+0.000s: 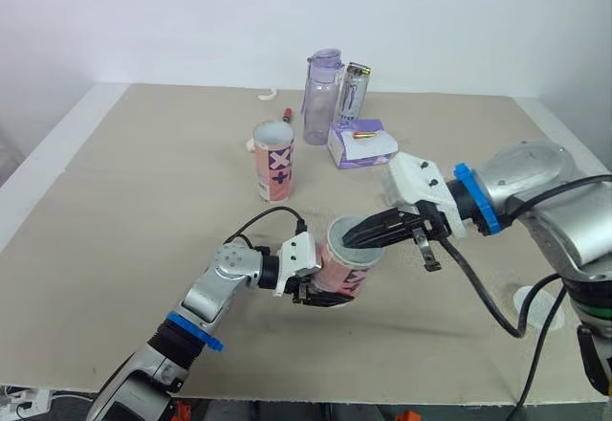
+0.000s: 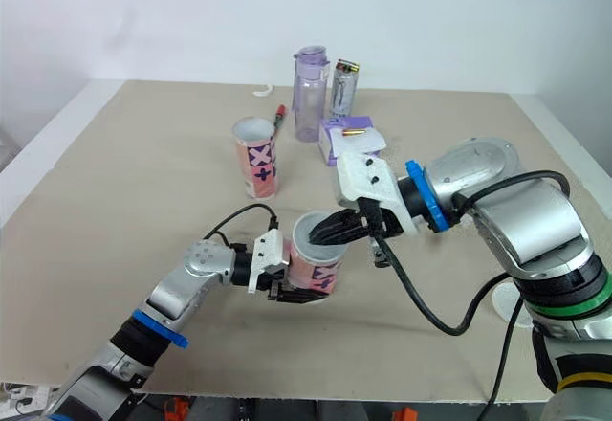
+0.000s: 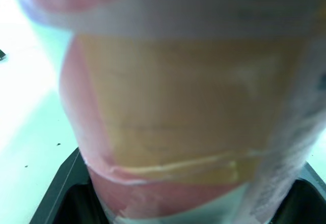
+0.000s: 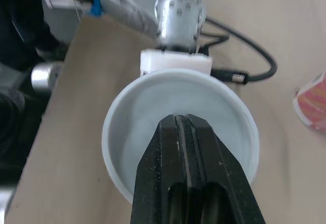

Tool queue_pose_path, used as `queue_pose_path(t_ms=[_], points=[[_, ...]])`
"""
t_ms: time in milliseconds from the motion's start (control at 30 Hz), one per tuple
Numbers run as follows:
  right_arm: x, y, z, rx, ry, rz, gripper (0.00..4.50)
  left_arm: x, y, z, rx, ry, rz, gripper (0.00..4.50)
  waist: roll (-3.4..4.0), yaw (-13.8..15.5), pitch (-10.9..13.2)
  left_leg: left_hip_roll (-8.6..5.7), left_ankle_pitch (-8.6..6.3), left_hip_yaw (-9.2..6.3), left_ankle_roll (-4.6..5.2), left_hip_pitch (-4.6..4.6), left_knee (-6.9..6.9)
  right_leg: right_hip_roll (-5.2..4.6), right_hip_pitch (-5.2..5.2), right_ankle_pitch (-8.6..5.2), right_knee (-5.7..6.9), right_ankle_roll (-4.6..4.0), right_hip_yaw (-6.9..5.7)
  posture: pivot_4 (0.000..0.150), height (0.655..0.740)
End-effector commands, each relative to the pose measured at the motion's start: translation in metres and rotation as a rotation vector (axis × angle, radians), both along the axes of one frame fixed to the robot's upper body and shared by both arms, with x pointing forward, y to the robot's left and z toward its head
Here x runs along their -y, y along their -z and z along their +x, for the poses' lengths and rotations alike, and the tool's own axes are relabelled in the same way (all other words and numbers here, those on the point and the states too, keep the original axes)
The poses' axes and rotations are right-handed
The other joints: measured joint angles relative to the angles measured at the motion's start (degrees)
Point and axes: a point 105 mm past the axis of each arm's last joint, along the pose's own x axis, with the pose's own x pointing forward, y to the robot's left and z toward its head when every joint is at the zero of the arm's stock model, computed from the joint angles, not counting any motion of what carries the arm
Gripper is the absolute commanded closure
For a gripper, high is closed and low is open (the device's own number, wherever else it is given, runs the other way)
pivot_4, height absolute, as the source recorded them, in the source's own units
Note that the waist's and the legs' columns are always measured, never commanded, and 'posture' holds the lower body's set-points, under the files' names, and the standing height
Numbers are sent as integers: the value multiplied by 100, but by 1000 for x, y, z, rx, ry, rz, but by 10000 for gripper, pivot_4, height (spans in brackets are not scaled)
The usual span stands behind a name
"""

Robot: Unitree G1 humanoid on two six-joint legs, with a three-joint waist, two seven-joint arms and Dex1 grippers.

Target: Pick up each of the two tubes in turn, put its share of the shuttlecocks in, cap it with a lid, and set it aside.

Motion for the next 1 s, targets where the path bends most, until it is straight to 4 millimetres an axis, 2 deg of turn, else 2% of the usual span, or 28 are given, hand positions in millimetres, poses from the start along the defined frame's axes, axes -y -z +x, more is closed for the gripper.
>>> queue_pose_path(t_ms=[33, 267, 400, 500, 633, 767, 867, 967, 1000], points=[[4, 29, 5, -94, 54, -92, 43879, -12, 23, 6, -50, -67, 92, 14988, -3, -3, -4, 2, 0, 4, 0, 2, 0, -22, 0, 3, -1, -5, -27, 1500, 7400], [18, 33, 7, -137, 112, -104, 43879, -14, 22, 6, -46, -74, 86, 14988, -20, -1, -24, 12, -10, 11, -17, 13, -4, -134, 2, 10, -10, -16, -185, 1500, 7400], [23, 24, 11, -106, 129, -81, 43879, -16, 22, 6, -44, -74, 89, 14988, -24, 1, -30, 12, -12, 13, -19, 13, -6, -183, 4, 10, -16, -16, -253, 1500, 7400], [22, 9, 12, -96, 138, -8, 43879, -17, 22, 8, -41, -78, 91, 14988, -26, 5, -29, 11, -12, 16, -20, 14, -9, -214, 4, 11, -17, -15, -296, 1500, 7400], [48, -29, 17, -83, 211, 160, 43879, -19, 22, 10, -30, -91, 88, 14988, -29, 15, -12, 13, -12, 12, -20, 9, -9, -240, 3, 14, -20, -18, -342, 1500, 7400], [76, -49, 16, -58, 299, 289, 43879, -21, 20, 11, -24, -93, 85, 14988, -26, 56, 25, 12, -9, 7, -15, -6, -8, -252, -1, 27, -23, -18, -370, 1500, 7400], [89, -47, 13, -47, 347, 362, 43879, -22, 19, 11, -14, -95, 79, 14988, -13, 52, 25, 12, -9, 11, -14, -20, -11, -247, 6, 33, -24, -11, -378, 1500, 7400], [98, -21, 8, -33, 379, 410, 43879, -22, 14, 14, 2, -101, 50, 14988, -19, 72, 29, 13, -9, 12, -14, -21, -26, -231, 6, 29, -29, -6, -389, 1500, 7400], [97, -11, 6, -15, 382, 428, 41582, -22, 12, 14, 3, -102, 40, 14988, -19, 75, 29, 16, -9, 14, -14, -25, -37, -225, 2, 26, -31, -7, -394, 1500, 7400]])
